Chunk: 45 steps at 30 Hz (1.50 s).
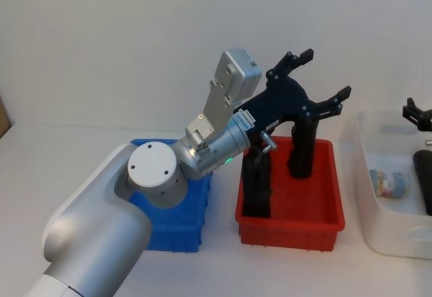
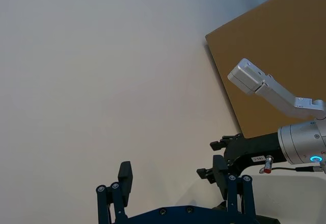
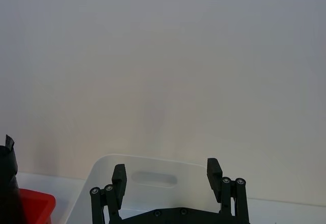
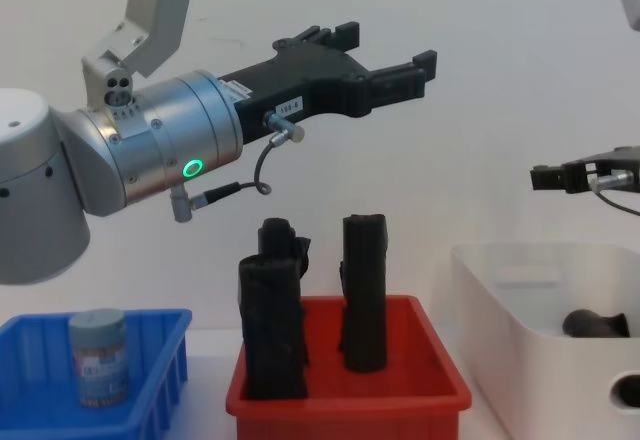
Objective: Pick the cotton swabs from the blue box and place them into the white box.
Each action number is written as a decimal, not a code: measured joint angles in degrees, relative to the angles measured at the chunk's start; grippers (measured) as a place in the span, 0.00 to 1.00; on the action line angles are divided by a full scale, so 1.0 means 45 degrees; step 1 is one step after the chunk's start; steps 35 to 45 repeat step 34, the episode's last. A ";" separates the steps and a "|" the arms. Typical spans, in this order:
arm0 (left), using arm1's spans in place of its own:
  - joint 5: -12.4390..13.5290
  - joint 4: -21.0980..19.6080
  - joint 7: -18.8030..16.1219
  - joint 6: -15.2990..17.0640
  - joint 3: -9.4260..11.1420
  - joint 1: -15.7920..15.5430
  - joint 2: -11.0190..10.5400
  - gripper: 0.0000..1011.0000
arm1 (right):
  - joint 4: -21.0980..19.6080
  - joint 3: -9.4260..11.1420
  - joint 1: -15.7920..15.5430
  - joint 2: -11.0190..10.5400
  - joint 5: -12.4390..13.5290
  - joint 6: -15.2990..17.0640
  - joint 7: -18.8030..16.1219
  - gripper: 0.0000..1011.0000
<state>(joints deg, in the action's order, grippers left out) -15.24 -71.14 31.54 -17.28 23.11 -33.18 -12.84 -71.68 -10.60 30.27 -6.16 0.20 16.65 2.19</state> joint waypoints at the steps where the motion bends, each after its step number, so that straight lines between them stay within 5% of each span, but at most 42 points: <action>1: -0.0001 0.0000 0.0000 0.0000 -0.0001 0.0000 0.0000 0.99 | -0.0017 0.0003 0.0007 0.0002 0.0014 0.0031 -0.0022 0.99; 45: -0.0001 0.0000 -0.0001 0.0000 -0.0001 0.0000 0.0000 0.99 | -0.0161 0.0031 0.0058 0.0013 0.0128 0.0250 -0.0190 0.99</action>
